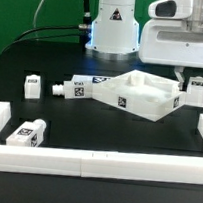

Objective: Assemble square table

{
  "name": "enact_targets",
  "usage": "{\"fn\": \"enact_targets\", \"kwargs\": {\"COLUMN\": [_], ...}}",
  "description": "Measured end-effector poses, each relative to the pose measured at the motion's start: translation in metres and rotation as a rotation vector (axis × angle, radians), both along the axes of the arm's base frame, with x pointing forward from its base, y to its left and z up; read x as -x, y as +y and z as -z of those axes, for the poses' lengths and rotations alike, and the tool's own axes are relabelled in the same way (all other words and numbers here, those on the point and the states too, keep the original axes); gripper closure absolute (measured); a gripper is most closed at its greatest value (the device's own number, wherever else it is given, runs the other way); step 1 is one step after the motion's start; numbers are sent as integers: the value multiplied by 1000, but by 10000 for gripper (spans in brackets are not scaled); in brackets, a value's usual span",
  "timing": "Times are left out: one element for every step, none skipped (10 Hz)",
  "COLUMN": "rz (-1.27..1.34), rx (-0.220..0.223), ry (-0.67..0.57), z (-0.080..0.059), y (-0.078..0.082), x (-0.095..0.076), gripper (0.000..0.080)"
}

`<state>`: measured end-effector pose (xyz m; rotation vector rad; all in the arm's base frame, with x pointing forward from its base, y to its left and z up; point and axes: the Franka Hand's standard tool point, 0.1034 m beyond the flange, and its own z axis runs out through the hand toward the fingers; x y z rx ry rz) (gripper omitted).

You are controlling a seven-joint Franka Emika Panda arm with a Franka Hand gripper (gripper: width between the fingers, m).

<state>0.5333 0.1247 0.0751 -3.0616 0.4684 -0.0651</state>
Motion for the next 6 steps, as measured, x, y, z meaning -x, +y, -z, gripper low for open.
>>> {"fn": "enact_targets", "kwargs": {"rz": [29, 33, 54, 45, 35, 38], "rx": [-3, -7, -13, -9, -11, -11], "ry": [5, 11, 21, 26, 24, 19], "z": [-1, 2, 12, 21, 17, 16], "y": [10, 23, 28, 36, 33, 32], "x": [5, 25, 48, 64, 56, 53], "gripper": [518, 518, 518, 518, 518, 518]}}
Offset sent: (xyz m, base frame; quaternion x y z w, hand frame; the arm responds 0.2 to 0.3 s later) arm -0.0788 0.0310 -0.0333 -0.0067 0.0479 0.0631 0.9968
